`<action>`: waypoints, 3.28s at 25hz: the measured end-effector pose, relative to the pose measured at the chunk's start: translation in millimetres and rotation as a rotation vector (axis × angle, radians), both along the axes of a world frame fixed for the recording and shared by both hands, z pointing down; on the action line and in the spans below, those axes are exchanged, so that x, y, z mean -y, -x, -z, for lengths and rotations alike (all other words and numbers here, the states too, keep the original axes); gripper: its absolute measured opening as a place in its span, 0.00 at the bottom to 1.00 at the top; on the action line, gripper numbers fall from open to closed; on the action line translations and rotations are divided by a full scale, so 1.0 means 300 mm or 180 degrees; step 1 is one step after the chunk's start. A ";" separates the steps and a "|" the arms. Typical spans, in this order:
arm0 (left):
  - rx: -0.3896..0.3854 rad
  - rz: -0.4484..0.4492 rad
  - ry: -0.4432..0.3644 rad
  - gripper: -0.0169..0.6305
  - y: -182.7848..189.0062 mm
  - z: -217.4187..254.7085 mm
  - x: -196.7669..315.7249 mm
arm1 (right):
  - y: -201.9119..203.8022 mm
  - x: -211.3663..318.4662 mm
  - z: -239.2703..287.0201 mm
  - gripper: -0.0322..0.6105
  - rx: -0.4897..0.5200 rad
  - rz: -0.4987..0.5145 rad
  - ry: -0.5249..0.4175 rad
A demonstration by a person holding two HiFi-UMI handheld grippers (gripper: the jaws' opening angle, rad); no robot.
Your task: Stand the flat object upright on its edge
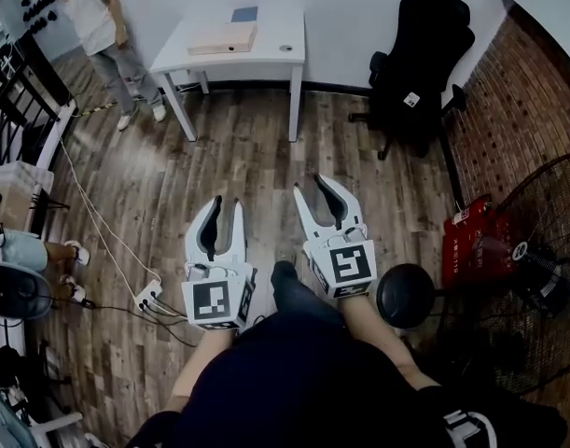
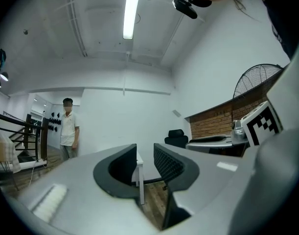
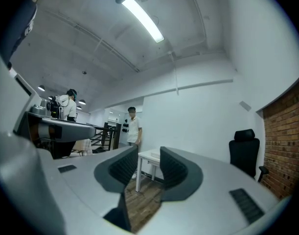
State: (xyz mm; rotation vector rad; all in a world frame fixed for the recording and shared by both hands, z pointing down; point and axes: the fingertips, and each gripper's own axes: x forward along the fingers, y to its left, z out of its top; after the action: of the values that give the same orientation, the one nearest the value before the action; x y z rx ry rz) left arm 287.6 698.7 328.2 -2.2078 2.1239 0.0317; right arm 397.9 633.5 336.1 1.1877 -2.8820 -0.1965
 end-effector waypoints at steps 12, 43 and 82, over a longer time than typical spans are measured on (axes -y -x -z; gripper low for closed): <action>0.0014 0.0134 -0.0116 0.20 0.213 0.040 0.556 | 0.231 0.563 0.019 0.25 -0.0007 0.0181 -0.0018; -0.0126 0.0318 -0.0043 0.20 0.694 -0.009 1.385 | 0.711 1.404 -0.033 0.26 -0.0113 0.0439 0.0057; -0.0242 -0.0251 0.0250 0.27 1.474 -0.160 2.532 | 1.361 2.483 -0.243 0.32 -0.0382 -0.0097 0.0498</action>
State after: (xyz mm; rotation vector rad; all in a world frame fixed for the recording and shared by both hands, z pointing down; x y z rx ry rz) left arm -154.7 -60.9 376.3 -2.3710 2.1097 0.0382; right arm -10.5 -111.5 409.1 1.1501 -2.7176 -0.0392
